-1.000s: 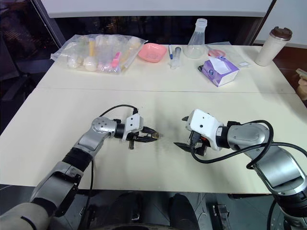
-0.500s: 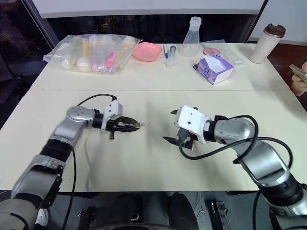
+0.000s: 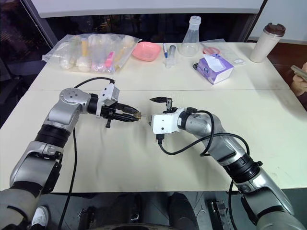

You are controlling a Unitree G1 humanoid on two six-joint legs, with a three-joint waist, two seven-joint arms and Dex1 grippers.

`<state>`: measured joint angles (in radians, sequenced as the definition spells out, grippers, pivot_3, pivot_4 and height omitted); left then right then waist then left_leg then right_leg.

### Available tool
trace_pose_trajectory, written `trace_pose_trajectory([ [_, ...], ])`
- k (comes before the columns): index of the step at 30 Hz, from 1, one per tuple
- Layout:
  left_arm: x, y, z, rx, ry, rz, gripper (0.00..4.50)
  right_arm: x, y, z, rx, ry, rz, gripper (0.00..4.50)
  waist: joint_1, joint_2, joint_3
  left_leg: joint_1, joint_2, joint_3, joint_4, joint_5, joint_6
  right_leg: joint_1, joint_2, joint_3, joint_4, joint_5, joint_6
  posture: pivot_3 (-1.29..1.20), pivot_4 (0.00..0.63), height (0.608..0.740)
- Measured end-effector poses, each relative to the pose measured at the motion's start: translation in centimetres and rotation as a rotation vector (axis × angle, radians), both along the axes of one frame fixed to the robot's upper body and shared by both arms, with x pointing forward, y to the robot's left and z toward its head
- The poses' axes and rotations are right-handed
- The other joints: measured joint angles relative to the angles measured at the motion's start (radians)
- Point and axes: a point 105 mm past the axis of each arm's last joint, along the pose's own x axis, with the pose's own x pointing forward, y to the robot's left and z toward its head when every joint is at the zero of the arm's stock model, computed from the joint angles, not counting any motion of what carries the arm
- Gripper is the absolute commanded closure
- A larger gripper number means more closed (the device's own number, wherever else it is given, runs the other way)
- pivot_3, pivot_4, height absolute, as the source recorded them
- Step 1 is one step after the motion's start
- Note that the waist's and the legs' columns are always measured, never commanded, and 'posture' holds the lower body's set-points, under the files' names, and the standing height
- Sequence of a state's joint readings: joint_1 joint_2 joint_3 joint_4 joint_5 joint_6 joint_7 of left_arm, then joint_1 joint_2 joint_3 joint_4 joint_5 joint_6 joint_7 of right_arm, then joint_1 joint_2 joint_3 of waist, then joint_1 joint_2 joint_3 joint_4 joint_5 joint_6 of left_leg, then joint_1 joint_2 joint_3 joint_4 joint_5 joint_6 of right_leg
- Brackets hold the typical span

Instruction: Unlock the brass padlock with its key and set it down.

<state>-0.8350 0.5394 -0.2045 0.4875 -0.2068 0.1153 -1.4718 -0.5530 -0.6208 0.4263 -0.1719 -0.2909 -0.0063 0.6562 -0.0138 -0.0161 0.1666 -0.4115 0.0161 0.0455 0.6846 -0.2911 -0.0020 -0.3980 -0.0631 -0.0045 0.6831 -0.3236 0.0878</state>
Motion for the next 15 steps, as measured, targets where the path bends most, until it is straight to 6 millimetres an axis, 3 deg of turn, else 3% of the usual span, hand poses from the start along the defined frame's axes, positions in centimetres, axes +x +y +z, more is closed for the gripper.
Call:
trace_pose_trajectory([
  [7,0.2,0.0,-0.3,-0.006,-0.002,0.005,3.76,-0.3,0.9,-0.1,0.011,0.007,0.024,0.0,0.002,0.0,0.0,0.0,0.0,0.0,0.0,0.0,0.0,0.0,0.0,0.0,0.0,0.0,0.0,0.0,0.15,0.715],
  [10,0.2,-0.2,-0.3,-0.012,-0.002,0.003,3.76,-0.3,1.3,-0.1,0.019,0.005,0.029,0.85,0.001,0.0,0.0,0.0,0.0,0.0,0.0,0.0,0.0,0.0,0.0,0.0,0.0,0.0,0.0,0.0,0.15,0.715],
  [15,0.2,-0.3,-0.2,-0.02,-0.006,0.007,3.76,-0.3,1.7,-0.4,0.012,0.001,0.032,3.37,0.0,0.0,0.0,0.0,0.0,0.0,0.0,0.0,0.0,0.0,0.0,0.0,0.0,0.0,0.0,0.0,0.15,0.715],
])
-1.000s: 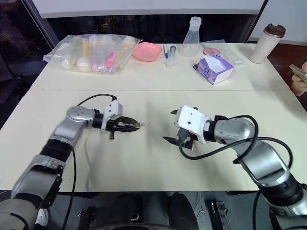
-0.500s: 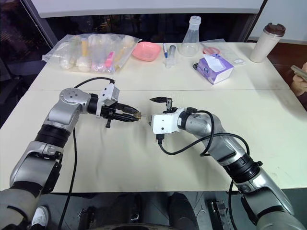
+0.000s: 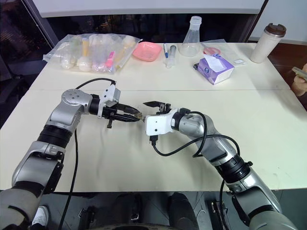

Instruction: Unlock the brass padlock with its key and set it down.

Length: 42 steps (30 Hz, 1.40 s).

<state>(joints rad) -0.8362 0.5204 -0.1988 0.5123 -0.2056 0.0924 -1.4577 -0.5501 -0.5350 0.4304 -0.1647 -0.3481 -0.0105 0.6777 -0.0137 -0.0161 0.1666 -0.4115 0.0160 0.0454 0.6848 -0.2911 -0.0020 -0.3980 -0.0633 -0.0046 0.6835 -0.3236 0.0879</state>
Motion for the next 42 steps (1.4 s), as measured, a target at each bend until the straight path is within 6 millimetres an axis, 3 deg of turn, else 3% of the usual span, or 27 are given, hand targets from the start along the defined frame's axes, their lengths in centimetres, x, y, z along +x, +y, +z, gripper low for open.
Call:
trace_pose_trajectory([
  [2,0.1,0.1,0.2,-0.007,-0.006,0.009,3.76,-0.1,0.1,-0.3,-0.009,0.007,0.009,4.39,0.0,0.0,0.0,0.0,0.0,0.0,0.0,0.0,0.0,0.0,0.0,0.0,0.0,0.0,0.0,0.0,0.15,0.715],
  [3,0.1,0.2,0.3,-0.009,-0.009,0.013,3.76,-0.1,0.2,-0.4,-0.014,0.011,0.014,4.45,0.0,0.0,0.0,0.0,0.0,0.0,0.0,0.0,0.0,0.0,0.0,0.0,0.0,0.0,0.0,0.0,0.15,0.715],
  [11,0.0,0.0,0.3,-0.009,-0.011,0.002,3.76,0.0,0.1,-0.4,-0.005,0.044,0.012,4.45,0.0,0.0,0.0,0.0,0.0,0.0,0.0,0.0,0.0,0.0,0.0,0.0,0.0,0.0,0.0,0.0,0.15,0.715],
  [25,-1.2,-0.3,0.7,0.036,-0.165,-0.057,3.76,-0.3,-0.4,0.3,0.125,0.436,0.032,4.45,0.001,0.0,0.0,0.0,0.0,0.0,0.0,0.0,0.0,0.0,-0.001,0.0,0.0,0.0,0.0,0.0,0.15,0.715],
  [28,-1.1,-0.3,0.9,0.028,-0.168,-0.047,3.76,-0.2,-0.5,0.6,0.09,0.355,0.039,4.45,0.0,0.0,0.0,0.0,0.0,0.0,0.0,0.0,0.0,0.0,0.0,0.0,0.001,0.0,0.0,0.0,0.15,0.715],
  [31,-1.1,-0.2,1.3,0.008,-0.139,-0.029,3.76,-0.1,-0.6,0.7,-0.017,0.121,0.07,4.45,0.0,0.0,0.0,0.0,0.0,0.0,0.0,0.0,0.0,0.0,0.0,0.0,0.001,0.0,0.0,0.0,0.15,0.715],
  [34,-1.4,-0.1,1.4,-0.007,-0.085,-0.045,3.76,0.4,-1.7,0.3,-0.099,-0.068,0.071,3.63,0.002,0.0,0.0,0.0,-0.001,0.001,0.0,0.0,0.0,0.0,0.0,0.0,0.001,0.0,0.0,0.0,0.15,0.715],
  [37,-1.5,-0.2,1.5,-0.022,-0.04,-0.054,3.76,1.0,-3.3,-0.6,-0.145,-0.145,0.052,2.18,0.001,0.0,0.0,0.0,-0.001,0.001,0.0,0.002,-0.004,0.0,0.0,0.0,0.001,0.0,0.0,0.0,0.15,0.715],
  [40,-1.6,-0.5,2.3,-0.034,-0.02,-0.073,3.76,0.7,-3.1,-0.4,-0.127,-0.233,0.089,1.03,-0.002,0.0,0.0,0.0,0.0,0.001,0.0,0.003,-0.006,-0.001,0.001,0.001,0.001,0.0,0.0,0.0,0.15,0.715],
  [42,-1.6,-0.7,3.0,-0.046,-0.014,-0.087,3.76,0.2,-2.8,0.2,-0.106,-0.28,0.13,1.03,-0.004,0.0,0.0,0.0,0.0,0.001,0.0,0.004,-0.006,-0.001,0.001,0.001,0.001,0.0,0.0,0.0,0.15,0.715],
])
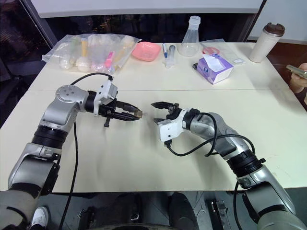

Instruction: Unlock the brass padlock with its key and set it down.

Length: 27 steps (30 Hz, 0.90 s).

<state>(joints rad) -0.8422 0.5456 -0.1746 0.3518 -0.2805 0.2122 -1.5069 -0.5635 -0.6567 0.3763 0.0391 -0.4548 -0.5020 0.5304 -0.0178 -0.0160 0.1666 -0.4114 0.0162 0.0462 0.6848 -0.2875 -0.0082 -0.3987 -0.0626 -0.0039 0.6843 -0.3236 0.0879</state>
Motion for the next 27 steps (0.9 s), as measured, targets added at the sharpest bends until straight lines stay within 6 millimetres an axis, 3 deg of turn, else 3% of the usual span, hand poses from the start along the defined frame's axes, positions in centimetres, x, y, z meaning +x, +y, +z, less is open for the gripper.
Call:
trace_pose_trajectory([
  [7,-0.2,0.1,0.0,0.0,0.039,-0.026,3.76,-1.5,1.3,1.2,0.004,-0.115,0.138,1.03,0.002,0.0,0.0,0.0,0.0,0.0,0.0,0.0,0.0,0.0,0.0,0.0,0.0,0.0,0.0,0.0,0.15,0.715],
  [15,-0.3,0.1,0.0,0.007,0.059,-0.039,3.76,-1.6,1.9,1.3,0.017,-0.142,0.169,1.03,0.003,0.0,0.0,0.0,0.0,0.0,0.0,0.0,-0.001,0.0,0.0,0.0,0.0,0.0,0.0,0.0,0.15,0.715],
  [18,-0.3,0.0,0.2,0.008,0.065,-0.045,3.76,-1.4,2.3,1.4,0.013,-0.152,0.178,1.83,0.003,0.0,0.0,0.0,0.0,0.0,0.0,0.0,-0.001,0.0,0.0,0.0,0.0,0.0,0.0,0.0,0.15,0.715],
  [23,-0.4,0.0,0.3,0.008,0.074,-0.05,3.76,-1.2,2.5,1.3,-0.008,-0.163,0.189,4.38,0.003,0.0,0.0,0.0,0.0,0.0,0.0,0.001,-0.001,0.0,0.0,0.0,0.0,0.0,0.0,0.0,0.15,0.715],
  [27,-0.4,0.0,0.3,0.008,0.077,-0.049,3.76,-1.2,2.6,1.3,-0.009,-0.169,0.193,4.46,0.003,0.0,0.0,0.0,0.0,0.0,0.0,0.001,-0.001,0.0,0.0,0.0,0.0,0.0,0.0,0.0,0.15,0.715],
])
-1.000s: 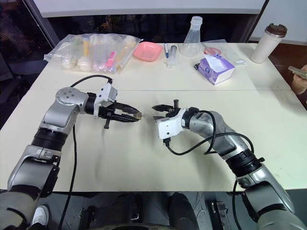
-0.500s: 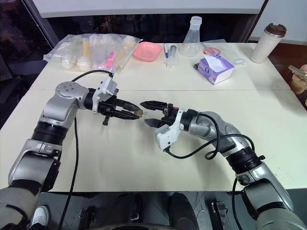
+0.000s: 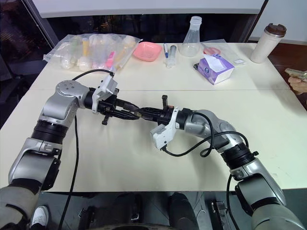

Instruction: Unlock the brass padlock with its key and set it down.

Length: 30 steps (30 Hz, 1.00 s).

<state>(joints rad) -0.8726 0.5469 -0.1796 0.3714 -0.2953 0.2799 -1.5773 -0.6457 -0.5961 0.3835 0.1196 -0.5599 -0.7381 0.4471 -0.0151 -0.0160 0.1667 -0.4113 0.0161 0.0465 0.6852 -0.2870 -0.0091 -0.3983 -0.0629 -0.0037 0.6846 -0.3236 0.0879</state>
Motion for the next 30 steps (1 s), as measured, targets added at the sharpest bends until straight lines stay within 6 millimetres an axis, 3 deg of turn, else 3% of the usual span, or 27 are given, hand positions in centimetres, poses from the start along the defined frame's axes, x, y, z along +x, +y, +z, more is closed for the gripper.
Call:
trace_pose_trajectory([
  [9,0.2,0.0,-0.2,0.0,-0.004,0.009,3.76,0.1,0.0,-0.1,-0.006,-0.008,-0.001,4.46,0.0,0.0,0.0,0.0,0.0,0.0,0.0,0.0,0.0,0.0,0.0,0.0,0.0,0.0,0.0,0.0,0.15,0.715],
  [11,0.2,0.0,-0.3,0.001,-0.005,0.011,2.7,0.1,0.0,-0.1,-0.009,-0.009,-0.003,4.5,0.0,0.0,0.0,0.0,0.0,0.0,0.0,0.0,0.0,0.0,0.0,0.0,0.0,0.0,0.0,0.0,0.15,0.715],
  [17,0.8,0.1,-0.6,0.01,-0.004,0.046,0.13,-0.1,0.3,0.0,-0.004,-0.015,0.014,4.5,0.0,0.0,0.0,0.0,0.0,0.0,0.0,0.0,0.0,0.0,0.0,0.0,0.0,0.0,0.0,0.0,0.15,0.715],
  [24,1.2,0.3,-0.5,0.0,-0.017,0.076,0.03,-0.1,0.2,0.0,-0.003,-0.014,0.013,4.5,0.0,0.0,0.0,0.0,0.0,0.0,0.0,0.0,0.0,0.0,0.0,0.0,0.0,0.0,0.0,0.0,0.15,0.715],
  [29,1.3,0.7,0.7,-0.047,-0.026,0.11,0.03,0.2,0.0,-0.2,-0.005,-0.004,-0.002,4.5,-0.001,0.0,0.0,0.0,0.0,0.0,0.0,0.0,0.0,0.0,0.0,0.0,0.0,0.0,0.0,0.0,0.15,0.715],
  [30,1.3,0.9,1.0,-0.047,-0.031,0.118,0.28,0.2,0.0,-0.2,-0.006,-0.002,-0.005,4.5,-0.001,0.0,0.0,0.0,0.0,0.0,0.0,0.0,0.0,0.0,0.0,0.0,0.0,0.0,0.0,0.0,0.15,0.715],
])
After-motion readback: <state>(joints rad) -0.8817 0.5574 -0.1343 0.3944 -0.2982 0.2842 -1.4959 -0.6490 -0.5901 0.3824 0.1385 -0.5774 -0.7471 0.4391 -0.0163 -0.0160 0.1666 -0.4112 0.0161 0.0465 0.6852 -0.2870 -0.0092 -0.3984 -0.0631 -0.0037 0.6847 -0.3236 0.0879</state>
